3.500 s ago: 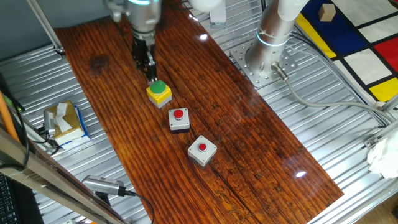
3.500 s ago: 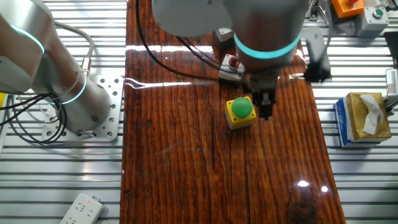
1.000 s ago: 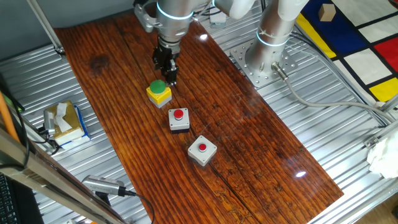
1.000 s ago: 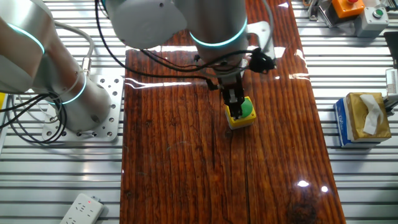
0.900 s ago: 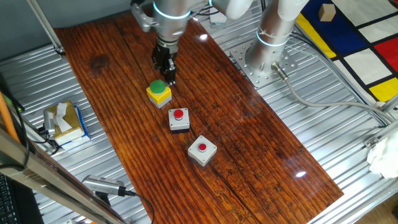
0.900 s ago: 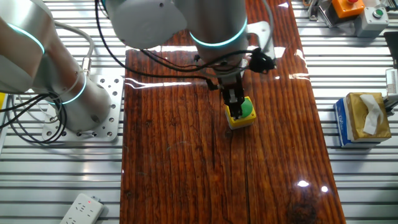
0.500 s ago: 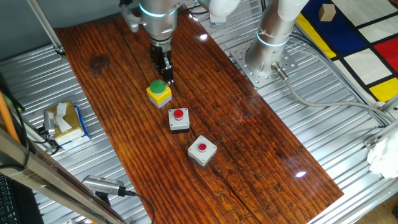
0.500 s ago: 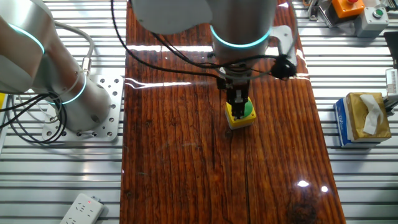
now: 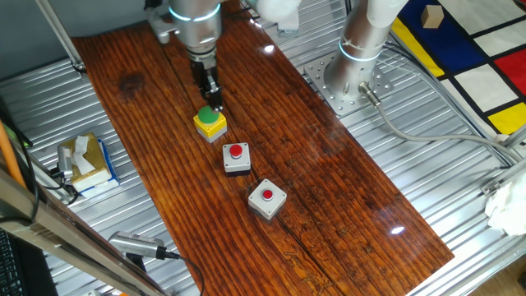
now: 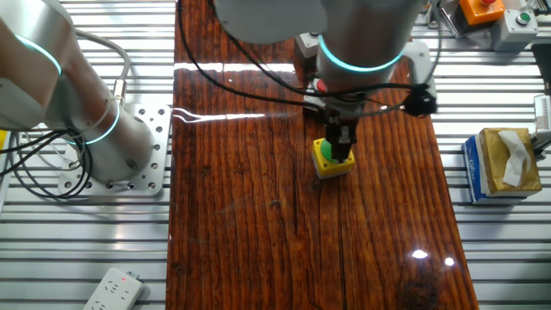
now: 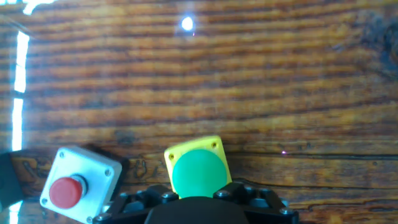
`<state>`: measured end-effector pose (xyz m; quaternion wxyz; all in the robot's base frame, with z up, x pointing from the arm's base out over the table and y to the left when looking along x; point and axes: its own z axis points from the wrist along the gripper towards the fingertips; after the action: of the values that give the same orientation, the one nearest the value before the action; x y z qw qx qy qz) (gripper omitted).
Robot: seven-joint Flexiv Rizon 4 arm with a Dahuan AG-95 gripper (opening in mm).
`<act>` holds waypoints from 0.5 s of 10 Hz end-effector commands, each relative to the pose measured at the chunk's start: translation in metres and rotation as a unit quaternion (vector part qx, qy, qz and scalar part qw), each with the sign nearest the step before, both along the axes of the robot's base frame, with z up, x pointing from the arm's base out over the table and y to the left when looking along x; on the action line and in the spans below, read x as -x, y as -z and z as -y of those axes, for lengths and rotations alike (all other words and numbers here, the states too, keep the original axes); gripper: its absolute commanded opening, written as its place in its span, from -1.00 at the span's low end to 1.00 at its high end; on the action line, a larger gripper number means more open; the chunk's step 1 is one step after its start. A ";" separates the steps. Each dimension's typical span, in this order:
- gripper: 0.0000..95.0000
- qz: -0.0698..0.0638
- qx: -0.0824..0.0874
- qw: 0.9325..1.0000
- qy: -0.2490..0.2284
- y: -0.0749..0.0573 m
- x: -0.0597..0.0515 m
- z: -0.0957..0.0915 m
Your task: Press three buttons from left to right in sequence
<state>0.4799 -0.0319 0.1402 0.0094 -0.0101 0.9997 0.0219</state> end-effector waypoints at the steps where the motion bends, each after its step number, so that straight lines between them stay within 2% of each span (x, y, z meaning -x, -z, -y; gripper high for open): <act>1: 0.20 -0.007 -0.008 1.000 0.005 -0.001 -0.006 -0.001; 3: 0.20 -0.003 -0.020 1.000 0.011 -0.003 -0.013 -0.002; 4: 0.60 0.000 -0.021 1.000 0.011 -0.004 -0.016 -0.003; 5: 0.60 0.000 -0.022 1.000 0.011 -0.005 -0.018 -0.003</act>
<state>0.4987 -0.0290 0.1457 0.0117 0.0023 0.9990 0.0438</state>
